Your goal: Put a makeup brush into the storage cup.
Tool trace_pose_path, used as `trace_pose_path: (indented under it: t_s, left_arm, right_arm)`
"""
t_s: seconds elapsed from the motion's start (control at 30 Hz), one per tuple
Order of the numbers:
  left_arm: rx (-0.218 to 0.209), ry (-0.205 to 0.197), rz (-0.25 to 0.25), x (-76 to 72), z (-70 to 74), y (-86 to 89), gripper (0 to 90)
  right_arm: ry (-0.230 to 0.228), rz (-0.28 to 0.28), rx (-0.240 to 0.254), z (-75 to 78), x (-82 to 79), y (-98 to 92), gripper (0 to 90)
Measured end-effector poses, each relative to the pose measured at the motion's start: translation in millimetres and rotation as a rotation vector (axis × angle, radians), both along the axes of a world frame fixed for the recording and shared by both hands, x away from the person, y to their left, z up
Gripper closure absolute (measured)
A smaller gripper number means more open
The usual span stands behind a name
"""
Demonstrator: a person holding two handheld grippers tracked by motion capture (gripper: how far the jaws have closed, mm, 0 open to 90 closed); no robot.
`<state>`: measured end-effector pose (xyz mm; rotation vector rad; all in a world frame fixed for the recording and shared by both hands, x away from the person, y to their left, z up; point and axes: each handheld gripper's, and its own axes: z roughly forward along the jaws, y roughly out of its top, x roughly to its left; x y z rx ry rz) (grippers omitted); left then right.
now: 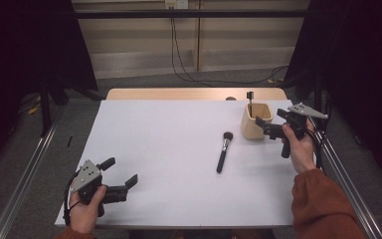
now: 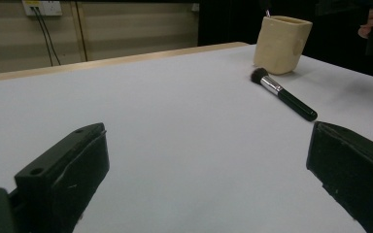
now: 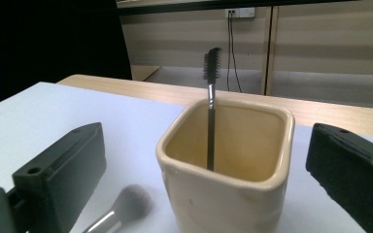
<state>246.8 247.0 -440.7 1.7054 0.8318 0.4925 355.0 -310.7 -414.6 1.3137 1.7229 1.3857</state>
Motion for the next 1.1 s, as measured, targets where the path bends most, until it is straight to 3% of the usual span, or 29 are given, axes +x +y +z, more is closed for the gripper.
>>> trace_pose_path:
  t_s: [0.17, 0.7, 1.1]
  left_arm:
    - [-0.003, -0.001, -0.001, -0.1, 0.3, 0.2, 1.9]
    - [-0.005, -0.009, 0.005, 0.1, 0.9, 0.5, 1.8]
    - [-0.009, -0.008, 0.005, 0.5, 0.2, 1.8, 1.8]
  right_arm:
    - [-0.028, -0.013, -0.014, -0.1, -10.9, 0.7, 1.0]
    - [-0.046, 0.009, 0.003, -0.8, -49.8, -0.9, 1.1]
    - [-0.040, 0.032, 0.006, -12.1, -83.2, 0.5, 1.1]
